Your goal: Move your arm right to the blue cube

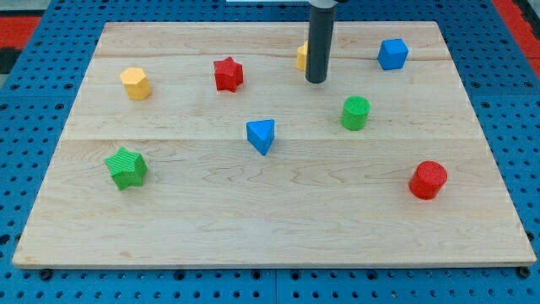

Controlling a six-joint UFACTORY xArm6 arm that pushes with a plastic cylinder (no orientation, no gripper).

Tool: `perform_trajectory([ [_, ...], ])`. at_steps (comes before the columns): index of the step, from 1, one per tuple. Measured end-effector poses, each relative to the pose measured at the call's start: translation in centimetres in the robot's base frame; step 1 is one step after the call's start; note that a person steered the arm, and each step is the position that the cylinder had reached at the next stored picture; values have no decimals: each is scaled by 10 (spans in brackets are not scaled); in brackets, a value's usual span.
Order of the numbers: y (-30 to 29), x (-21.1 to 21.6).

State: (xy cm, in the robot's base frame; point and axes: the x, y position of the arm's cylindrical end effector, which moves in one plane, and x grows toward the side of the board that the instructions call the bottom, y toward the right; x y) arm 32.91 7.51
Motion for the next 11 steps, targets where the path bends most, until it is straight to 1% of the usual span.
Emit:
perform_trajectory([
  [1, 28, 11],
  [2, 62, 13],
  [4, 130, 9],
  [5, 150, 5],
  [7, 174, -15],
  [9, 180, -41],
  [11, 169, -42],
])
